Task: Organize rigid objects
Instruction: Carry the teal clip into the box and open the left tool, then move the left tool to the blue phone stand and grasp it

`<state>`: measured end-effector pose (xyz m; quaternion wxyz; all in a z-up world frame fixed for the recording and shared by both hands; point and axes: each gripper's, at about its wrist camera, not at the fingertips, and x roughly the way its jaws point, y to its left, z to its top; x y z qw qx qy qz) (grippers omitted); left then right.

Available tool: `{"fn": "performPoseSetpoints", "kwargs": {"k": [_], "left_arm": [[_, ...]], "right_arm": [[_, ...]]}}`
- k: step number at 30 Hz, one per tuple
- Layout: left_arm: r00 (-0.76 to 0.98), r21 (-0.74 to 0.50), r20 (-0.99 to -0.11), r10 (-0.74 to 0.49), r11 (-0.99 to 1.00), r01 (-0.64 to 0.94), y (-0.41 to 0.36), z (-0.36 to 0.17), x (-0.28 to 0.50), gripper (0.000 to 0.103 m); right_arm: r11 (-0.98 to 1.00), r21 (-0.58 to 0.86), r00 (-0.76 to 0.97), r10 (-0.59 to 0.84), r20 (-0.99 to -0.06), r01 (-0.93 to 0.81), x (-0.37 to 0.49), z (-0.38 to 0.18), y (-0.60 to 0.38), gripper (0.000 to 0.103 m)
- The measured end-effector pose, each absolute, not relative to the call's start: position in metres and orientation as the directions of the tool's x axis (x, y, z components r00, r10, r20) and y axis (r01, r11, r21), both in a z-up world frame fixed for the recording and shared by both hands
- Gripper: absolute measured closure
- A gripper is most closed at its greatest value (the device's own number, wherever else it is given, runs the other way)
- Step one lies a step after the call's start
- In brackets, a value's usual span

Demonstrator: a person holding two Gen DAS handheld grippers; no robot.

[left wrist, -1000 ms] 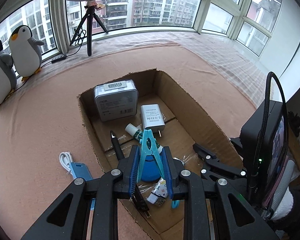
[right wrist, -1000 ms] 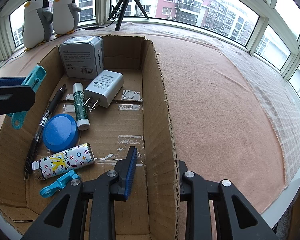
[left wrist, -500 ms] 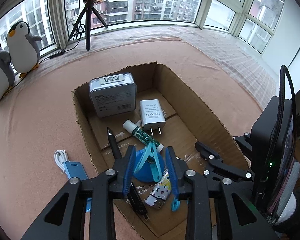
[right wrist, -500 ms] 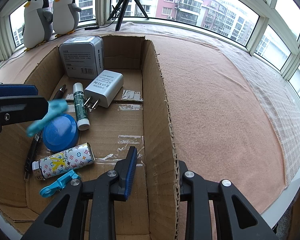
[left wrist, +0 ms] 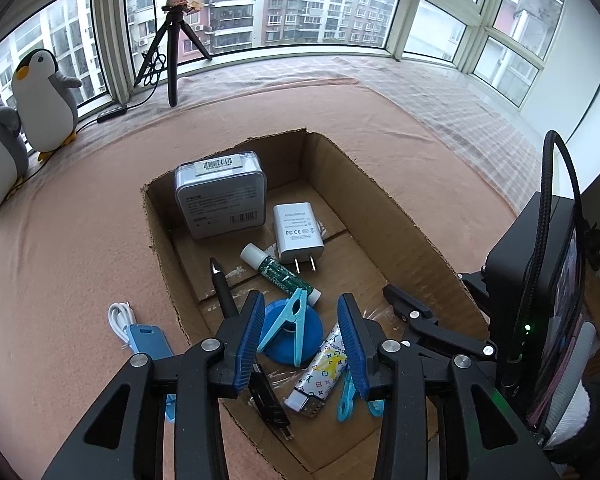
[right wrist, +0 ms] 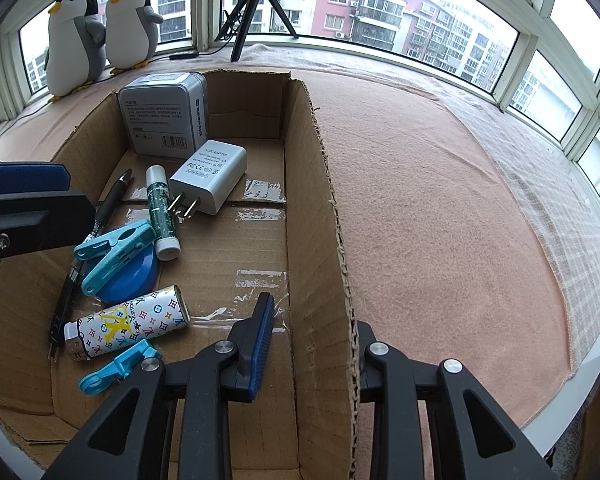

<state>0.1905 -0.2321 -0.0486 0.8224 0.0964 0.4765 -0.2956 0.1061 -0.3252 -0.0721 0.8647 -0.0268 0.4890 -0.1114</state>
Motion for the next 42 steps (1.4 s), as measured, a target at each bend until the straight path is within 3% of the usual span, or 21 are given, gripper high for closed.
{"fn": "performPoseSetpoints", "kwargs": {"k": [13,21,27,37,42], "left_arm": [[0.457,-0.162,-0.793,-0.403,0.862,0.480,-0.141,-0.006,0.204,0.062],[0.446,-0.148,-0.829,-0.338,0.901,0.408,-0.080,-0.036,0.212,0.062],[0.370,-0.191,-0.864,-0.342,0.902,0.387,-0.075,-0.073,0.212,0.062],[0.311,-0.258,-0.868,-0.387,0.886,0.384,-0.102,-0.078,0.214,0.062],[0.298,-0.257,-0.873,-0.386,0.884,0.390,-0.113,-0.081,0.217,0.067]], "right_arm": [[0.974,-0.157,0.497,-0.219,-0.840,0.165,0.106,-0.072,-0.325,0.077],[0.973,-0.159,0.497,-0.221,-0.839,0.165,0.106,-0.072,-0.325,0.077],[0.973,-0.164,0.496,-0.224,-0.839,0.163,0.106,-0.072,-0.325,0.077],[0.972,-0.168,0.496,-0.228,-0.838,0.162,0.106,-0.073,-0.325,0.076],[0.972,-0.167,0.497,-0.227,-0.837,0.162,0.106,-0.072,-0.325,0.076]]}}
